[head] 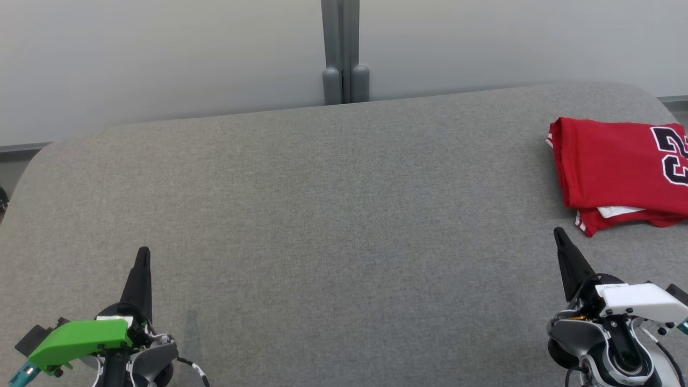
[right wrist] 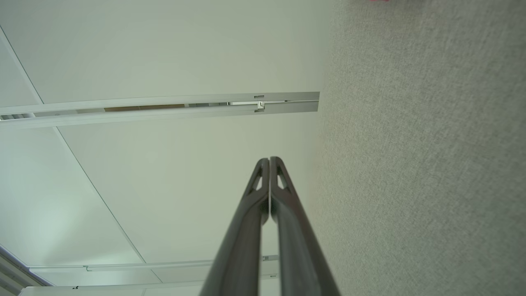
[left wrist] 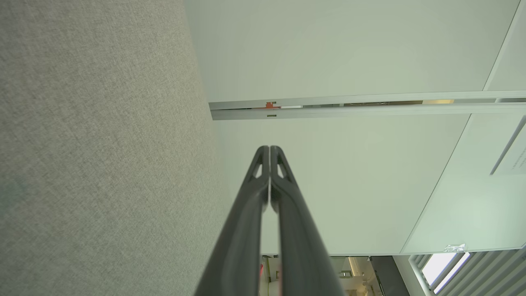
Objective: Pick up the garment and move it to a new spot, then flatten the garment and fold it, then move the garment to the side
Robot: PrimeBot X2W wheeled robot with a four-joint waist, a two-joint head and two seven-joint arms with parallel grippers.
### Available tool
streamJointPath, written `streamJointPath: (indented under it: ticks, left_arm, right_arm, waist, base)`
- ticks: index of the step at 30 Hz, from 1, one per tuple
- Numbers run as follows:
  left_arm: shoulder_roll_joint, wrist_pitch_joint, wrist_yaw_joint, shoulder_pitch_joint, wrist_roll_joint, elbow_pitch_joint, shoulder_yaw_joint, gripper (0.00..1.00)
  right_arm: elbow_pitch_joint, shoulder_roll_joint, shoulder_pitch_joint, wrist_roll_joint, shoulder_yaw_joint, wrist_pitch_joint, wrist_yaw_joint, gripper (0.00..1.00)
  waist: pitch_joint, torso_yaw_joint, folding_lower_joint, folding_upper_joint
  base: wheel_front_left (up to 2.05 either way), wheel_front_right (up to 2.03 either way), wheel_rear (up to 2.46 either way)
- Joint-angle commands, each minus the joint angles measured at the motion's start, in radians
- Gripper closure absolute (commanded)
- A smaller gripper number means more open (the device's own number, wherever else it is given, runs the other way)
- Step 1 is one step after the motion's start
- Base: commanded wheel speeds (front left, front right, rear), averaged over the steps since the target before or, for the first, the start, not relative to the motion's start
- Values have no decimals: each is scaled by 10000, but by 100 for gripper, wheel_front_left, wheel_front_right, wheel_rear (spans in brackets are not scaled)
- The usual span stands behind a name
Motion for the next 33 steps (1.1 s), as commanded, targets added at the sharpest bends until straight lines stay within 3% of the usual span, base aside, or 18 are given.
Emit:
streamJointPath:
  ticks: [1, 33]
  left_arm:
    - [65, 47, -51, -114, -32, -22, 31, 100]
    - [65, 46, -51, -112, -32, -25, 29, 100]
  right_arm:
    - [-55, -41, -59, 64, -18, 36, 4, 100]
    - [-54, -41, -57, 66, -16, 34, 4, 100]
  waist:
    - [0, 1, 0, 0]
    - [0, 1, 0, 0]
  base:
    - [0, 0, 0]
    - [0, 0, 0]
